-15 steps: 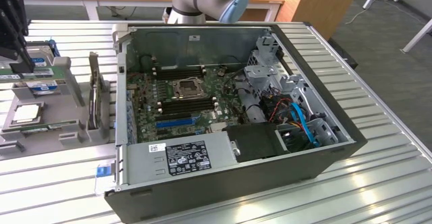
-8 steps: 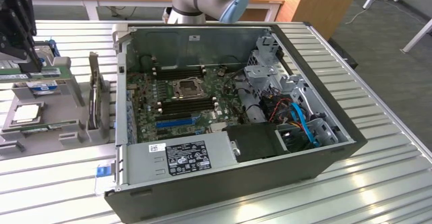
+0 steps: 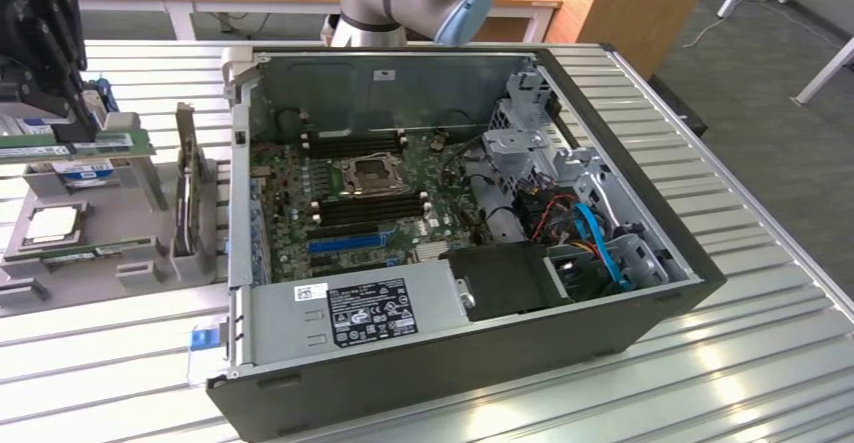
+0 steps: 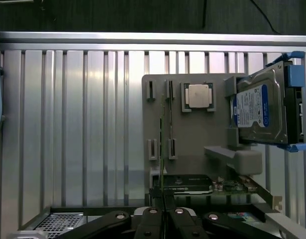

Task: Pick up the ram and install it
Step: 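Pick up the ram and move it above insertion slot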

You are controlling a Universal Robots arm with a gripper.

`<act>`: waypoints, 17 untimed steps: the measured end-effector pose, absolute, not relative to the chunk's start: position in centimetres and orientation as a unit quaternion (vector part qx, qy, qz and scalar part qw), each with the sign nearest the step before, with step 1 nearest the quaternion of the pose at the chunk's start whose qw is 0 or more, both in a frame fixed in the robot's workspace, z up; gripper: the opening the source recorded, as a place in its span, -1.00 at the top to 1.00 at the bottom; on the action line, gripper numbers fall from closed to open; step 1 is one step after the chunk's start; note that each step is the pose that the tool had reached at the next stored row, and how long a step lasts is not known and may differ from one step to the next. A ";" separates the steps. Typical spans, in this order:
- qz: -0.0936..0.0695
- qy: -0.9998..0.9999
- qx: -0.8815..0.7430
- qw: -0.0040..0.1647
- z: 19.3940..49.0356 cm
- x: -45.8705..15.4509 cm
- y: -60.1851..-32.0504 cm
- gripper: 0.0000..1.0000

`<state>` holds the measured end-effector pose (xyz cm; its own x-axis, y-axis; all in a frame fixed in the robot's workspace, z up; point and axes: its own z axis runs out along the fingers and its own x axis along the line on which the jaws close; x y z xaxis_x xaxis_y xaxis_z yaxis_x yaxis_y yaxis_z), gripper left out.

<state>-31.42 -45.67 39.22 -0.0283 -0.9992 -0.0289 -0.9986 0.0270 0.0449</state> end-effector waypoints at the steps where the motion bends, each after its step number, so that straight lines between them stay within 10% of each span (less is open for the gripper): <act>1: -0.026 -0.717 0.697 0.005 39.2 -31.3 -45.7 0.76; 17: -0.026 -0.717 0.697 0.005 39.2 -28.2 -45.7 0.76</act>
